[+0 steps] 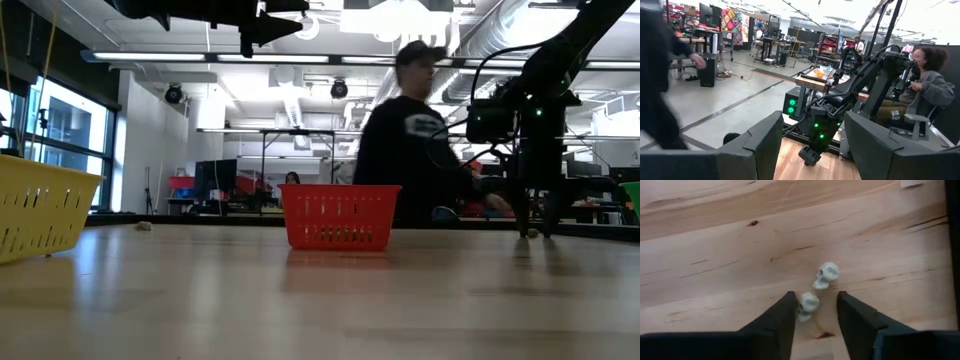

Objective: Sort Halloween decoration
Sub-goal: Put the white skull toy into the yellow bin

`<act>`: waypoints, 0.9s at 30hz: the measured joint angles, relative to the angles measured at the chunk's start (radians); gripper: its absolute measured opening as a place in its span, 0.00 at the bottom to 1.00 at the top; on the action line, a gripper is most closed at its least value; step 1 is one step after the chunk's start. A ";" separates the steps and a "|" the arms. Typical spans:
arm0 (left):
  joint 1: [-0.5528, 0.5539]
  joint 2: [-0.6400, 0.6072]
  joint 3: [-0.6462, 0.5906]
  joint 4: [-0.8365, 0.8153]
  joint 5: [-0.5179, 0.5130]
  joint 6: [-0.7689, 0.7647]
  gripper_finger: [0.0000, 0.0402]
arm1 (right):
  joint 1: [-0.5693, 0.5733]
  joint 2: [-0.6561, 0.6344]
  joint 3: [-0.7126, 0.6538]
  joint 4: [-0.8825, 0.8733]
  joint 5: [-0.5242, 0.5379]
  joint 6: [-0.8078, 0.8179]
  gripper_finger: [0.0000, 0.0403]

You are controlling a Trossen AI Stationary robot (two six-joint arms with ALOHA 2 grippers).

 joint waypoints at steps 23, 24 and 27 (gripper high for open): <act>0.000 0.000 0.000 -0.016 0.000 -0.023 0.50 | 0.023 -0.019 -0.001 0.011 0.018 -0.060 0.08; 0.000 0.000 0.001 -0.009 0.000 -0.032 0.50 | 0.030 -0.027 -0.001 0.011 0.019 -0.061 0.08; 0.000 0.000 0.001 0.008 0.000 -0.044 0.50 | 0.048 -0.060 -0.001 0.033 0.013 -0.061 0.08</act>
